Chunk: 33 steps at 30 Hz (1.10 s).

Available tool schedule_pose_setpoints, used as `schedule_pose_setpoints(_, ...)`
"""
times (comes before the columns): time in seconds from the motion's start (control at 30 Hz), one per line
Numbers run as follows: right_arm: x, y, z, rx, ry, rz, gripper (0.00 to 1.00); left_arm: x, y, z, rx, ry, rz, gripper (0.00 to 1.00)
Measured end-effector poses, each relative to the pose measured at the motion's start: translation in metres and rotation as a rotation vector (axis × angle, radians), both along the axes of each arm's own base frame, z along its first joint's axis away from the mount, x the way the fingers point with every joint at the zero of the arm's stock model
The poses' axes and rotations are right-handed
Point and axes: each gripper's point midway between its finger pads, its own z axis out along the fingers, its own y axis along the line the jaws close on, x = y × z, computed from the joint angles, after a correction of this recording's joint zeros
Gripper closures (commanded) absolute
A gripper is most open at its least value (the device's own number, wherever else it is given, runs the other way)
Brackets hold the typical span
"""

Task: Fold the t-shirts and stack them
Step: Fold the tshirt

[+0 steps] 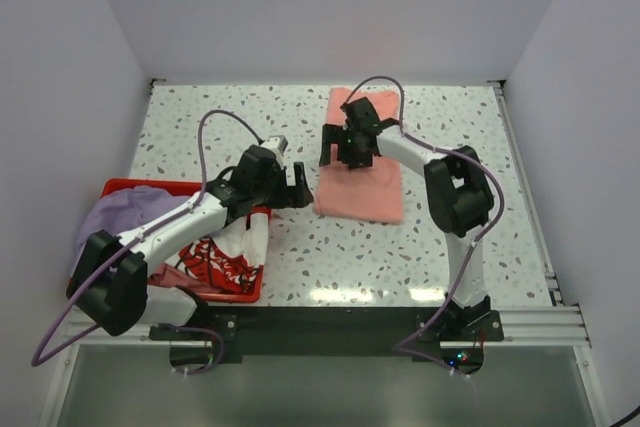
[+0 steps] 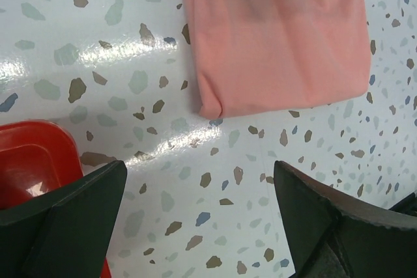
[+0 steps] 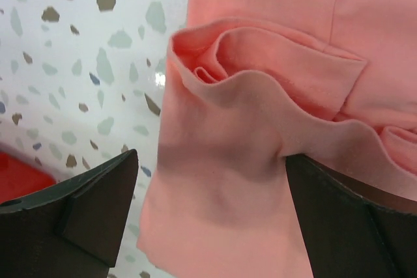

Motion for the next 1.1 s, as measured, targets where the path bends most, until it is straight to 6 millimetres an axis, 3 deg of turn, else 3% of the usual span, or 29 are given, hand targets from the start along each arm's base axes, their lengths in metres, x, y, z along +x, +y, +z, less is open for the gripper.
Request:
schedule_pose_setpoints(0.2, 0.025, 0.000, 0.005, -0.034, -0.041, -0.038, 0.01, -0.001, 0.001, -0.003, 0.008, 0.009, 0.002, 0.00)
schedule_pose_setpoints(0.47, 0.034, -0.008, 0.026, -0.040, -0.078, -0.043, 0.01, 0.003, -0.011, -0.020, 0.024, 0.058, -0.024, 0.00)
schedule_pose_setpoints(0.53, 0.025, -0.016, 0.038, -0.037, -0.086, -0.052, 0.01, 0.007, -0.019, -0.022, 0.025, 0.061, -0.037, 0.00)
schedule_pose_setpoints(0.63, 0.004, -0.038, 0.067, -0.013, -0.113, -0.086, 0.01, 0.015, -0.030, -0.027, 0.022, 0.064, -0.054, 0.13)
schedule_pose_setpoints(0.8, -0.034, -0.104, 0.109, 0.038, -0.183, -0.227, 0.01, 0.022, -0.037, -0.049, 0.050, 0.094, -0.071, 0.28)
schedule_pose_setpoints(0.87, -0.052, -0.135, 0.107, 0.018, -0.185, -0.295, 0.01, 0.022, -0.038, -0.061, 0.065, 0.113, -0.078, 0.35)
schedule_pose_setpoints(0.93, -0.060, -0.153, 0.103, -0.006, -0.179, -0.335, 0.01, 0.021, -0.040, -0.070, 0.070, 0.135, -0.089, 0.42)
schedule_pose_setpoints(1.1, -0.090, -0.174, 0.081, -0.084, -0.118, -0.368, 0.01, 0.019, -0.047, -0.086, 0.057, 0.170, -0.116, 0.58)
